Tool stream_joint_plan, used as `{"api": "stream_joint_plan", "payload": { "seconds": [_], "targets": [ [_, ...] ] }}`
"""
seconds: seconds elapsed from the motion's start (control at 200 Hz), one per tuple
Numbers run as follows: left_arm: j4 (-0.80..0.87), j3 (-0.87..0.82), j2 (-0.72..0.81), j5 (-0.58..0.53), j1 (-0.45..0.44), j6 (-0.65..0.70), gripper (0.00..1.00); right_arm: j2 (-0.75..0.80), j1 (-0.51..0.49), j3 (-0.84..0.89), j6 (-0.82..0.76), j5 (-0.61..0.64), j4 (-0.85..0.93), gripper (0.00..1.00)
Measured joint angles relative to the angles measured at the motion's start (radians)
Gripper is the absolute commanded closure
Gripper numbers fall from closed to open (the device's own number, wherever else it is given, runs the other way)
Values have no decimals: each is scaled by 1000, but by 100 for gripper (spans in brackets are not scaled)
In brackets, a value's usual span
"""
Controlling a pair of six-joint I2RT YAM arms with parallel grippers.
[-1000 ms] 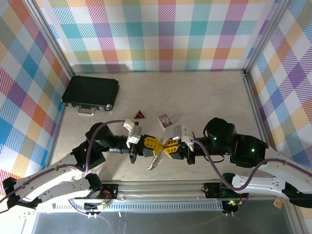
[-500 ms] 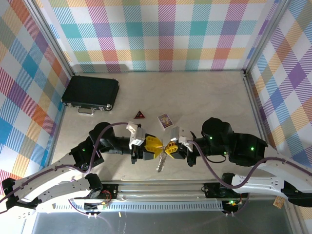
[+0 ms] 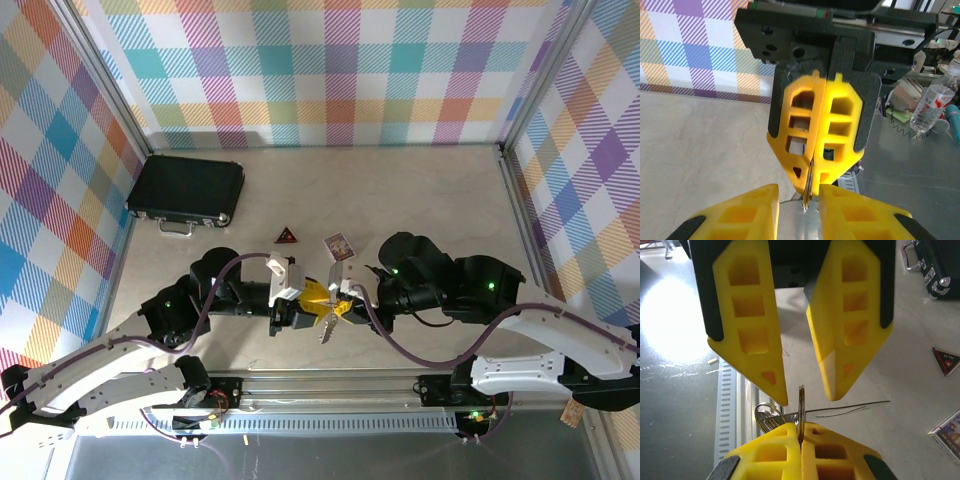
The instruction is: Put the keys on the keyring
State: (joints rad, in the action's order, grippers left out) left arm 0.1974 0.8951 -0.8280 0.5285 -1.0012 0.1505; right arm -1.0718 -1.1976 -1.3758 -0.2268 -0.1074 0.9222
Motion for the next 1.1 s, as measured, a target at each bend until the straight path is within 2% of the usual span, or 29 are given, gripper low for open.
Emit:
{"api": "stream_joint_plan", "payload": {
  "seconds": [0.235,0.46,0.575,0.725,0.835,0.96,1.1],
  "targets": [
    [16,16,-26,3,0,4,77,-6,0,-6,-8,-5,28,100],
    [11,16,-42,30,0,1,89,-6,0,-6,-14,-1,29,100],
    [13,16,-42,41,-1,-3,100,-5,0,-6,-14,-1,31,100],
    [7,16,-41,50,-1,-4,100,-1,0,-6,-14,-2,29,100],
    [-26,14,-34,59,-1,-24,100,19,0,1,-5,-3,3,87],
    [-101,2,-19,79,-1,-65,100,79,0,56,22,-10,-87,64],
    [-182,-10,-7,98,-1,-103,100,158,0,133,64,-13,-202,62]
  ]
}}
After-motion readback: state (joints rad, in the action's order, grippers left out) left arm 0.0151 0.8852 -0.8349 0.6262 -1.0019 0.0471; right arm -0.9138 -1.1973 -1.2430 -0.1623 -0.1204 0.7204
